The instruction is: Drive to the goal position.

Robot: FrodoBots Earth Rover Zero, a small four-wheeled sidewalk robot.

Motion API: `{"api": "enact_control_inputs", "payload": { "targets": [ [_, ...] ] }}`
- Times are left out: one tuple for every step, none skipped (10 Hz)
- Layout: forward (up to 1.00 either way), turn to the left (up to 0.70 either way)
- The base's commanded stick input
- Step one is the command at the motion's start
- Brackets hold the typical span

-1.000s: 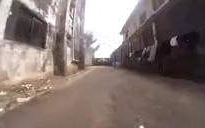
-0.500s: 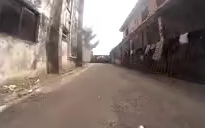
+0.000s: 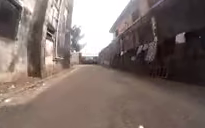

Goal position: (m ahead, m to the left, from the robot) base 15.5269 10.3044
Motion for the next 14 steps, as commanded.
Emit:
{"api": "enact_control_inputs", "payload": {
  "targets": [
    [1.0, 0.0],
    [1.0, 0.0],
    [1.0, 0.0],
    [1.0, 0.0],
    [1.0, 0.0],
    [1.0, 0.0],
    [1.0, 0.0],
    [1.0, 0.03],
    [1.0, 0.19],
    [1.0, 0.2],
    [1.0, 0.07],
    [1.0, 0.0],
    [1.0, 0.0],
    [1.0, 0.0]
  ]
}}
